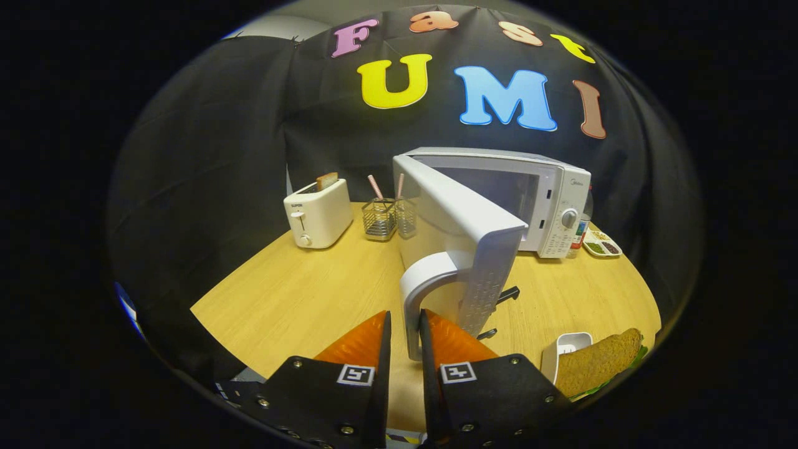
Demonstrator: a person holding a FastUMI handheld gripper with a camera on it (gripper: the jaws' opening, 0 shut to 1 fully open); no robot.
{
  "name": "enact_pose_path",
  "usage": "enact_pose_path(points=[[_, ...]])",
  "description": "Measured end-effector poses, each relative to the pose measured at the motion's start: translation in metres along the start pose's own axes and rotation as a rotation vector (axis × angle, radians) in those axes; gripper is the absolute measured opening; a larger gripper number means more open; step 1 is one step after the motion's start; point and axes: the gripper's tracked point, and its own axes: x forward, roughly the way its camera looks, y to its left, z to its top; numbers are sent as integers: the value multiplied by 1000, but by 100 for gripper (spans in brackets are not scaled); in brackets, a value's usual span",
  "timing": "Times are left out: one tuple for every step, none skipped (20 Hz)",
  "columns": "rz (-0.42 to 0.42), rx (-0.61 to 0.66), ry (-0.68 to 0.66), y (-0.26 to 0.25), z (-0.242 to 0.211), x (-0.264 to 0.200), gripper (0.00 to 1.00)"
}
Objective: Open the microwave, put the food inside, and close the microwave door.
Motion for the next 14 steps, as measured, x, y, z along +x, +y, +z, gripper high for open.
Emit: enact_pose_path(points=[[7, -5, 0, 9, 0, 0, 24], [15, -8, -2, 17, -1, -1, 24], [25, -11, -4, 25, -2, -2, 24], [40, -17, -2, 34, -3, -3, 24], [58, -19, -4, 43, -2, -3, 24], [82, -15, -6, 52, -2, -3, 24], [115, -8, -11, 62, -1, -5, 24], [143, -6, -16, 70, -1, -9, 24], [161, -10, -21, 75, 1, -13, 24], [167, -18, -38, 77, 4, -20, 24], [189, -24, -52, 81, 8, -28, 26], [209, -25, -68, 85, 11, -35, 27], [247, -16, -80, 92, 16, -44, 31], [279, -8, -99, 95, 23, -52, 42]])
